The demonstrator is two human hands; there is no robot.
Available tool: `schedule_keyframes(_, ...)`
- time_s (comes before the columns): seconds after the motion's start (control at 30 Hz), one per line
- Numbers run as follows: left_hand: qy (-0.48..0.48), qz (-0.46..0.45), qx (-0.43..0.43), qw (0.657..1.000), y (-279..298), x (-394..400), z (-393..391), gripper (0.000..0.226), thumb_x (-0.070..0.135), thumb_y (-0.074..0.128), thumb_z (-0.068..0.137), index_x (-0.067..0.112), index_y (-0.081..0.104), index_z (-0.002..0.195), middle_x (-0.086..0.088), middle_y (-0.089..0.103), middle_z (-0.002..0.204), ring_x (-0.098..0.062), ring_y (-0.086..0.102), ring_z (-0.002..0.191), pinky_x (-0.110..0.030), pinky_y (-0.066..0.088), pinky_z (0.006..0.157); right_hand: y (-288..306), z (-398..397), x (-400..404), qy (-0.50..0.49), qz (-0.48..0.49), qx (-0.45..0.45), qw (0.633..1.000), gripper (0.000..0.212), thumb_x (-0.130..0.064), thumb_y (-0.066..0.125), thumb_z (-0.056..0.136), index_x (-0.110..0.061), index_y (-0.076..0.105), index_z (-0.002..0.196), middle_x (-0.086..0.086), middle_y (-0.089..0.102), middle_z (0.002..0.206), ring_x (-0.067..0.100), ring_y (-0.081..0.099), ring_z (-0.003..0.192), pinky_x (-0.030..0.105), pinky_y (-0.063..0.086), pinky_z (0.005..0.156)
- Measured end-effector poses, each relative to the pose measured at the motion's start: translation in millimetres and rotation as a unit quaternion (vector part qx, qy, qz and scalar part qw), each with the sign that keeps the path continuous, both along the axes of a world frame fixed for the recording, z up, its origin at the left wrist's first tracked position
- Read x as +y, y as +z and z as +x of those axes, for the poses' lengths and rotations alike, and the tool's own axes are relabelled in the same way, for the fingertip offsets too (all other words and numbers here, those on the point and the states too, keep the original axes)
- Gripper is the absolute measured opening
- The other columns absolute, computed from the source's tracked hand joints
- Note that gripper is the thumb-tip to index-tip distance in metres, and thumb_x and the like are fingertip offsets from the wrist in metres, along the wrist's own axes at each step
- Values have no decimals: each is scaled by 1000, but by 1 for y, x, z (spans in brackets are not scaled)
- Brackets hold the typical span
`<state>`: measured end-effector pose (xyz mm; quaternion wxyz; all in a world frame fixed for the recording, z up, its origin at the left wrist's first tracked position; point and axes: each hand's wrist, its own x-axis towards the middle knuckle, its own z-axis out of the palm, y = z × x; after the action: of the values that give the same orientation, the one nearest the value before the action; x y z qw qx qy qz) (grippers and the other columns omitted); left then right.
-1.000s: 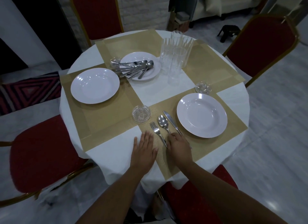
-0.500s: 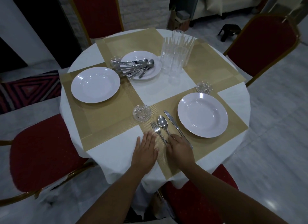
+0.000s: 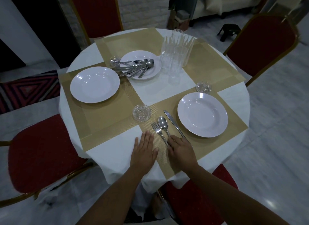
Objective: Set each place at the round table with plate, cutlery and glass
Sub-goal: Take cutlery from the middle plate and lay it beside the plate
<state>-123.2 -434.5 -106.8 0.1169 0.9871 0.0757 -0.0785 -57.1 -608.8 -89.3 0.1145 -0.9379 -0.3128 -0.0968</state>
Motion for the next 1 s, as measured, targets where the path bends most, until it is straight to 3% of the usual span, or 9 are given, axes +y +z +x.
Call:
schedule_keyframes(0.17,2,-3,3,1000,0,0,0,73,52,2,98,8,36,146,-11,33,154,-26,28,144,-46,15,115,0,0,-1,-13,2,22,1000,35,-31,63,81,-12,71,109,4,72,111,22,70,88,38,57,74)
schedule_keyframes(0.37,-5,-7,-15,1000,-2,-1,0,81,57,-11,92,11,20,152,-9,16,160,-23,9,149,-42,0,118,-4,0,-3,-4,-14,29,999,33,-32,61,84,-15,71,111,2,71,113,21,69,91,36,56,76)
schedule_keyframes(0.5,-11,-5,4,1000,0,0,-1,80,57,-9,93,11,21,151,-9,17,159,-24,11,148,-43,0,117,-1,0,-3,-2,-14,34,999,31,-30,60,85,-15,71,109,2,71,112,21,69,91,36,56,75)
schedule_keyframes(0.63,-4,2,17,1000,-1,0,-1,75,54,1,98,9,35,147,-10,31,155,-25,26,144,-46,12,115,1,0,-3,-4,-7,46,999,31,-30,58,86,-15,72,109,2,72,111,20,69,90,35,56,75)
schedule_keyframes(0.7,-7,-8,15,1000,1,0,-1,80,57,-6,95,10,29,149,-10,26,157,-25,20,146,-45,7,116,5,0,-3,-1,-3,47,999,32,-30,52,88,-14,72,108,2,72,110,20,69,88,33,56,74)
schedule_keyframes(0.83,-23,-10,13,1000,6,1,0,99,65,-31,75,15,2,154,-5,-5,162,-21,-8,149,-40,-9,119,14,2,-1,5,-5,52,999,38,-31,42,87,-16,72,102,1,72,108,19,68,85,30,55,74)
schedule_keyframes(1.0,-25,-14,15,999,7,3,0,106,65,-36,68,16,0,154,-4,-7,162,-19,-10,149,-39,-10,118,19,2,-1,7,-3,72,997,33,-31,41,86,-19,70,96,-2,71,102,18,66,81,28,54,69)
